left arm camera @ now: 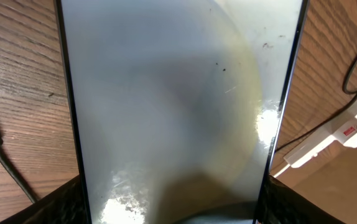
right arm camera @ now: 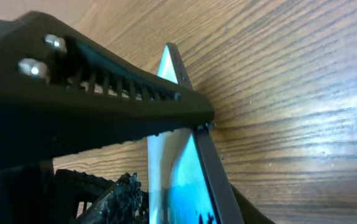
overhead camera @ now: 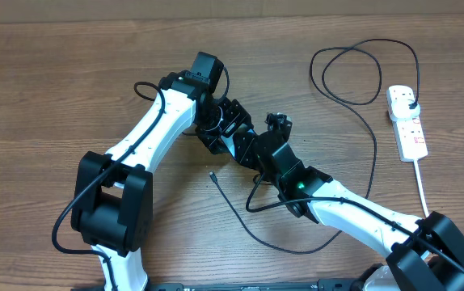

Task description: Plug charger to phone and switch on socket

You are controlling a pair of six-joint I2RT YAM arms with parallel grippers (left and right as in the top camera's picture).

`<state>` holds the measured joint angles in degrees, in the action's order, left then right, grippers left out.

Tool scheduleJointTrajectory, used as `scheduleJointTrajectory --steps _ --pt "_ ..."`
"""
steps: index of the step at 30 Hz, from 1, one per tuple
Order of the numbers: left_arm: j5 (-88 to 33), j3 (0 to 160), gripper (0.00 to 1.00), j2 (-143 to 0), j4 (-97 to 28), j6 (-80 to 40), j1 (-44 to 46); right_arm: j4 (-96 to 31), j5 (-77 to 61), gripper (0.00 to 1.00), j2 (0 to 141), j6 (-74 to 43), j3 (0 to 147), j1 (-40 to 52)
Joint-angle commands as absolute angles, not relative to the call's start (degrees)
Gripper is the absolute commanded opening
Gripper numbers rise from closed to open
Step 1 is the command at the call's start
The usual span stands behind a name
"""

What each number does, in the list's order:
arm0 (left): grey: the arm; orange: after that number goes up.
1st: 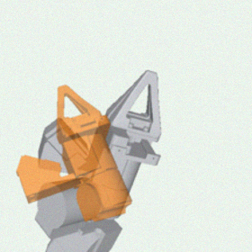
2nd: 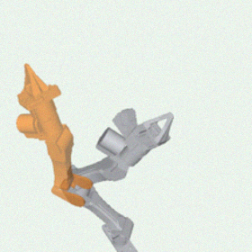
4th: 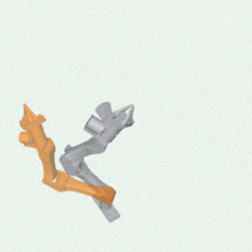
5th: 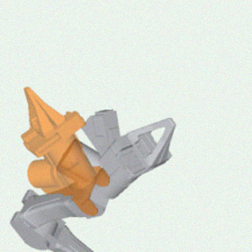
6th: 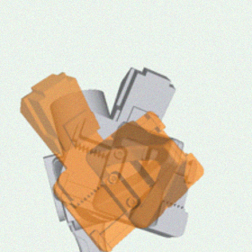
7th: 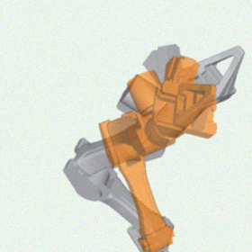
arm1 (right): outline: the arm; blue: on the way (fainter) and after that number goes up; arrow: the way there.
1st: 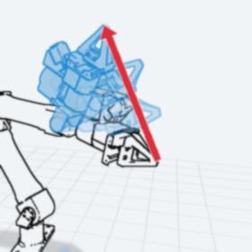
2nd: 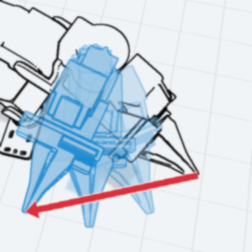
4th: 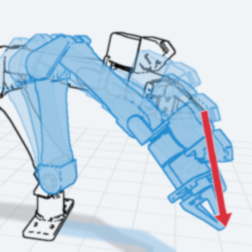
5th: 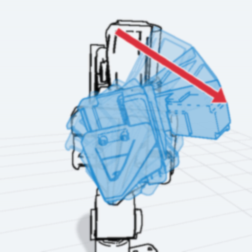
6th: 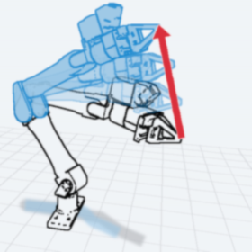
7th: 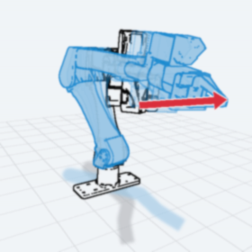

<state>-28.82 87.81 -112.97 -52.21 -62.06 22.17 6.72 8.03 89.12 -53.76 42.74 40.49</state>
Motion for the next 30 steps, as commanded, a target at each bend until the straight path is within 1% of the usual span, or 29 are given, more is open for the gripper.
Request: scheduleJointTrajectory --steps 1,10,26,30 --pt "-28.77 89.52 0.05 -113.14 -51.79 -62.63 22.70 6.76 7.57 0.36 89.41 -54.04 44.01 40.12" --pt "-28.73 89.52 0.05 -113.14 -51.79 -62.63 22.83 6.81 7.64 0.28 89.41 -54.06 44.01 40.14" --pt "-28.32 89.52 0.04 -113.14 -51.77 -62.63 22.83 6.85 6.28 0.21 89.41 -55.81 44.01 40.14" --pt "-28.25 89.52 0.04 -113.14 -51.77 -62.63 22.83 6.81 5.19 0.20 89.41 -56.10 44.01 40.14"
